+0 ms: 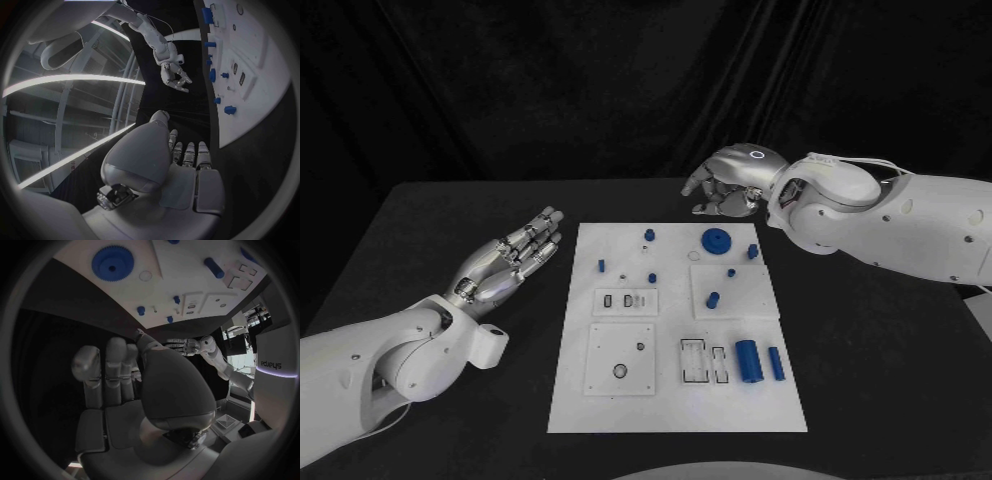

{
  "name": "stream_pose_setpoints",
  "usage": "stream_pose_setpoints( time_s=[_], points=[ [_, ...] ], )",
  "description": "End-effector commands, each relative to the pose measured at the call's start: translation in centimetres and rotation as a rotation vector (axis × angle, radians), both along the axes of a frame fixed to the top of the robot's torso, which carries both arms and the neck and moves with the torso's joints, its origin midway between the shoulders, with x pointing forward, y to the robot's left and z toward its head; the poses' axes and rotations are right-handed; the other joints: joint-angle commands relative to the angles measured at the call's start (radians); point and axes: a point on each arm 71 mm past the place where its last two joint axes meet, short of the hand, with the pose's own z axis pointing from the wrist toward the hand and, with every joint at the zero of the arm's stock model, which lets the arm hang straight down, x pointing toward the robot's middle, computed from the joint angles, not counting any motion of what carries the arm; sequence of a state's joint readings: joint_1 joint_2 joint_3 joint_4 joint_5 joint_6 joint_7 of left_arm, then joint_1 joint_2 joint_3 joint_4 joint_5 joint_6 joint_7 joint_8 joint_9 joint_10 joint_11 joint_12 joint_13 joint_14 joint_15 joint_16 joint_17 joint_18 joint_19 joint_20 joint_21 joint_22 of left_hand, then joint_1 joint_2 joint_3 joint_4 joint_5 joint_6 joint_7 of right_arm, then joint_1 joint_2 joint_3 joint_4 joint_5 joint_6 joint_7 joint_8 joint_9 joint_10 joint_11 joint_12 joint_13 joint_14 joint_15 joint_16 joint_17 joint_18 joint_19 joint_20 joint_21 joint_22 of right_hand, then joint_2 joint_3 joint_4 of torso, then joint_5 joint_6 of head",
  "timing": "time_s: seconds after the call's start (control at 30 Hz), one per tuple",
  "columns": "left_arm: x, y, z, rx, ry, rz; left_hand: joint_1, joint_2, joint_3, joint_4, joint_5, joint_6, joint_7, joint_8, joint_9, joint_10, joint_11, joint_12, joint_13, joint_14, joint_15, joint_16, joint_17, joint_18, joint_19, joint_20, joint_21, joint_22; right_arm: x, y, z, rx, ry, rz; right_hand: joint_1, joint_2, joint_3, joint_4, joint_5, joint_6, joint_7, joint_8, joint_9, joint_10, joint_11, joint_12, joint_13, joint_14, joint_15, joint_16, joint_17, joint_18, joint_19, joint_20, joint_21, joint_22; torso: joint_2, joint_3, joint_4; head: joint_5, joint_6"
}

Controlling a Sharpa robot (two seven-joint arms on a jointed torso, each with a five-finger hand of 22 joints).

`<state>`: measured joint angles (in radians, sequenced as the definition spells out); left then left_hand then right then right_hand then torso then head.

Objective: Assemble the parts on the task board

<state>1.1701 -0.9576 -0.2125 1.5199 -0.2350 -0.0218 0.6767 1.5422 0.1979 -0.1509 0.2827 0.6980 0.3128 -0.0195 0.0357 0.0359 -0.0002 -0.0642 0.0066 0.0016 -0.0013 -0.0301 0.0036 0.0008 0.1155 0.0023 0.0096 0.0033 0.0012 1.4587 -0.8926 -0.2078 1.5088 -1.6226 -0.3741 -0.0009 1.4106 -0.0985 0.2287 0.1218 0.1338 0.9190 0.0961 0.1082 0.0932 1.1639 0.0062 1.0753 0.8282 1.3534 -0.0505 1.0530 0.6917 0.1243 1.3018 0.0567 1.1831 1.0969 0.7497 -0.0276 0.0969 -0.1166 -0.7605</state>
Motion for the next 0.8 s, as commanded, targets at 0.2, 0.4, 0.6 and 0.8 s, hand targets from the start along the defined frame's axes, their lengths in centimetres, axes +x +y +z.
stream_pose_setpoints(
  time_s=[0.2, 0.4, 0.6, 0.8],
  points=[
    [-0.1, -0.1, 0.9, -0.080, -0.096, -0.022, 0.012, -0.001, 0.006, -0.001, 0.000, -0.010, 0.001, 0.001, 0.000, 0.000, 0.009, -0.007, -0.002, 0.001, -0.015, -0.004, -0.001, 0.019, -0.002, 0.010, -0.003, -0.001, 0.4, -2.5, -2.4, -0.093, 0.137, -0.179, -0.134, -0.002, -0.069, 0.087, -0.011, 0.001, -0.010, -0.023, 0.032, 0.407, -0.011, 0.495, 0.743, 0.210, -0.014, 0.507, 0.857, -0.065, 0.131, -0.010, 0.212, 0.259, 0.002, -0.0018, -0.0042, 0.004, -0.001],
    [-0.1, -0.3, 0.8, -0.082, -0.092, -0.029, 0.013, 0.000, 0.008, -0.001, -0.001, -0.013, 0.001, 0.001, 0.000, 0.000, 0.010, -0.007, -0.002, 0.001, -0.011, -0.004, -0.001, 0.019, -0.002, 0.014, -0.003, -0.001, 0.4, -3.0, -3.8, -0.112, 0.175, -0.214, -0.143, -0.012, -0.075, 0.096, 0.004, -0.055, -0.010, -0.043, 0.031, 0.407, -0.013, 0.495, 0.743, 0.217, -0.018, 0.518, 0.879, -0.090, 0.193, -0.014, 0.294, 0.358, 0.005, 0.0025, 0.0018, -0.002, 0.002],
    [0.0, -0.3, 0.8, -0.083, -0.089, -0.034, 0.014, 0.000, 0.010, -0.002, -0.001, -0.015, 0.002, 0.000, -0.001, 0.000, 0.011, -0.007, -0.002, 0.001, -0.008, -0.004, -0.001, 0.019, -0.002, 0.017, -0.003, -0.001, 0.3, -3.1, -5.1, -0.122, 0.198, -0.224, -0.137, -0.018, -0.073, 0.096, 0.013, -0.112, 0.000, -0.044, 0.027, 0.407, -0.006, 0.495, 0.743, 0.214, -0.013, 0.511, 0.866, -0.099, 0.215, -0.011, 0.323, 0.393, 0.002, 0.0027, 0.0017, 0.000, -0.002],
    [0.0, -0.3, 0.8, -0.082, -0.086, -0.035, 0.014, 0.000, 0.010, -0.002, -0.001, -0.015, 0.002, 0.000, -0.001, 0.000, 0.011, -0.007, -0.002, 0.001, -0.008, -0.004, -0.001, 0.019, -0.002, 0.017, -0.003, -0.001, 0.2, -3.2, -5.7, -0.141, 0.200, -0.225, -0.130, -0.019, -0.070, 0.091, 0.044, -0.122, 0.001, -0.036, 0.037, 0.407, -0.005, 0.495, 0.743, 0.213, -0.012, 0.510, 0.863, -0.101, 0.219, -0.009, 0.329, 0.401, 0.001, 0.0011, 0.0023, 0.001, -0.004]
  ],
)
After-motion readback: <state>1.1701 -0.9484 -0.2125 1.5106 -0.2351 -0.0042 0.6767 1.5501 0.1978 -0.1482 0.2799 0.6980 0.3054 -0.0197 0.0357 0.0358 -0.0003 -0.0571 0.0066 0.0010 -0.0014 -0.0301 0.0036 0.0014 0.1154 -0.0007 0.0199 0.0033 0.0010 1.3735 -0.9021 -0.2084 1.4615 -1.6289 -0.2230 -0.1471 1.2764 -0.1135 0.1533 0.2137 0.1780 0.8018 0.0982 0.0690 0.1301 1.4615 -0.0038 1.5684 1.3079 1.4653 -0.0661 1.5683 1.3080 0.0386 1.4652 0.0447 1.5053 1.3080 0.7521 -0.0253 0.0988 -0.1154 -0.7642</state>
